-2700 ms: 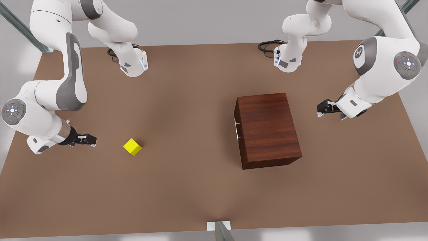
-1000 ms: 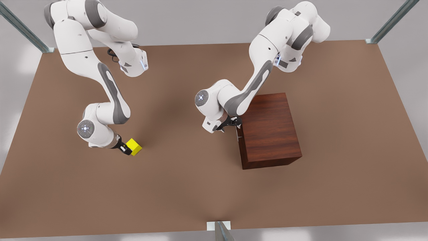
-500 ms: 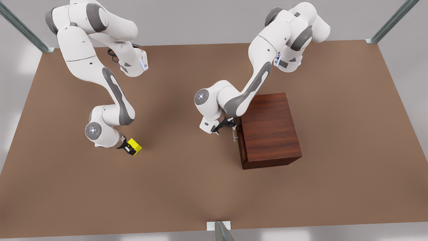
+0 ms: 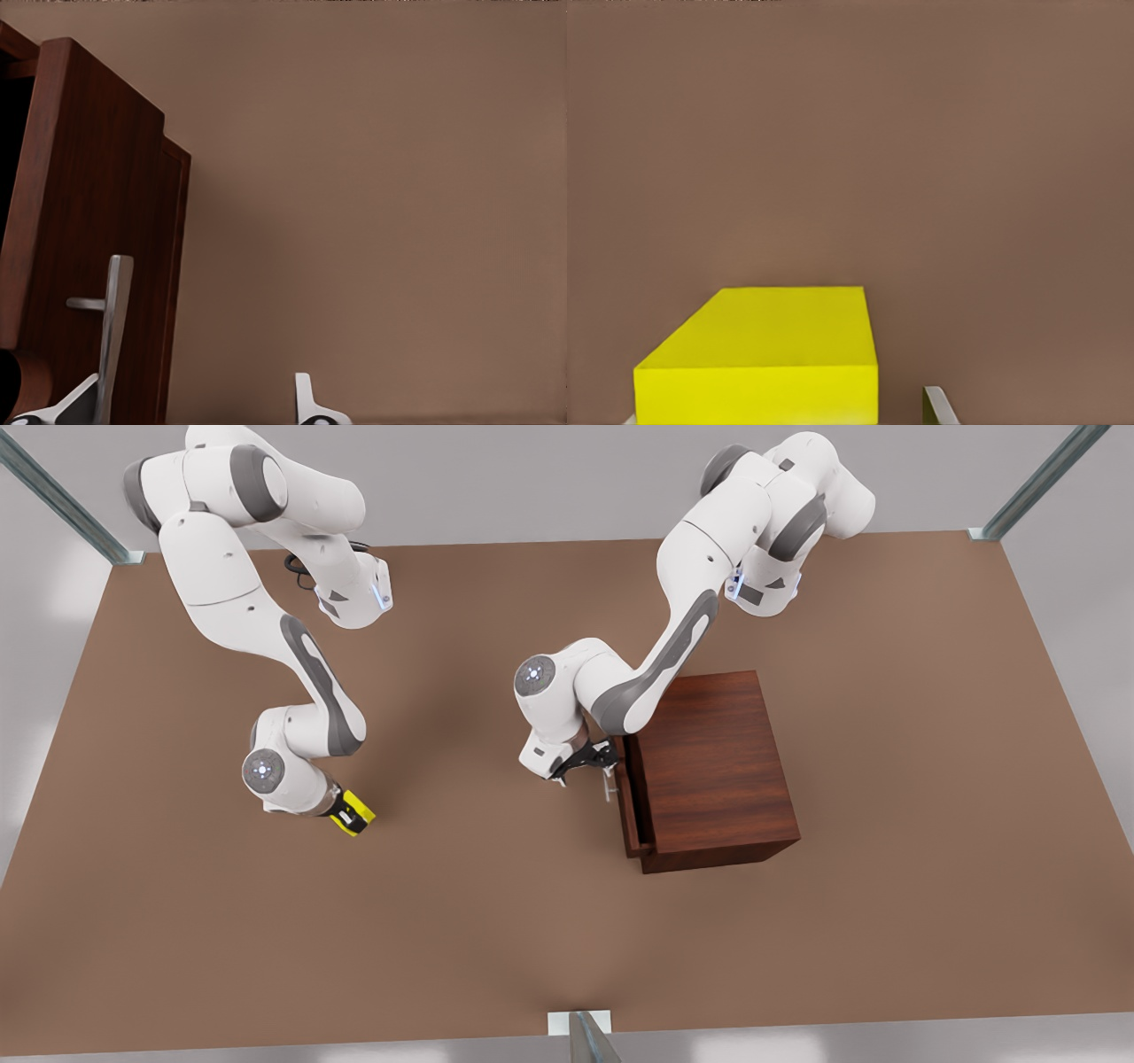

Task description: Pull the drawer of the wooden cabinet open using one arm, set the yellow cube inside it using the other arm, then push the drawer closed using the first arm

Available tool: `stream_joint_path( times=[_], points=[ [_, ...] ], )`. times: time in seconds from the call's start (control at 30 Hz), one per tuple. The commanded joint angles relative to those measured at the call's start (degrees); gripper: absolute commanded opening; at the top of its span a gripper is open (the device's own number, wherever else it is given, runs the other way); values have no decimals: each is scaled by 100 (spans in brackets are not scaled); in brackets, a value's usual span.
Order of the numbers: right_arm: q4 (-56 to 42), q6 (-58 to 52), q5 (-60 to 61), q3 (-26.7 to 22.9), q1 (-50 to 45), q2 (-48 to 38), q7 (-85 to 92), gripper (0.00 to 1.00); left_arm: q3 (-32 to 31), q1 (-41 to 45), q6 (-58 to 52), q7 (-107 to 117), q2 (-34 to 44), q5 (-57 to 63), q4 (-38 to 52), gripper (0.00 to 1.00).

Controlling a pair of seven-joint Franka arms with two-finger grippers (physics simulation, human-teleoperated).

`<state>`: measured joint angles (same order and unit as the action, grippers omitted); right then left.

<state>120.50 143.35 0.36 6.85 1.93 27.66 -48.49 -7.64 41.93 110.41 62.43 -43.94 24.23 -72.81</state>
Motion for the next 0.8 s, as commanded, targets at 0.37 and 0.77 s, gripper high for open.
stream_joint_path(
  times=[0.37,0.77],
  points=[
    [-9,88,-53,-8,9,-33,-169,72,-45,8,359,-249,8,11,30,100],
    [-914,-1362,17,-44,53,-604,-152,68,-89,43,631,-152,-62,3,101,100]
  ],
)
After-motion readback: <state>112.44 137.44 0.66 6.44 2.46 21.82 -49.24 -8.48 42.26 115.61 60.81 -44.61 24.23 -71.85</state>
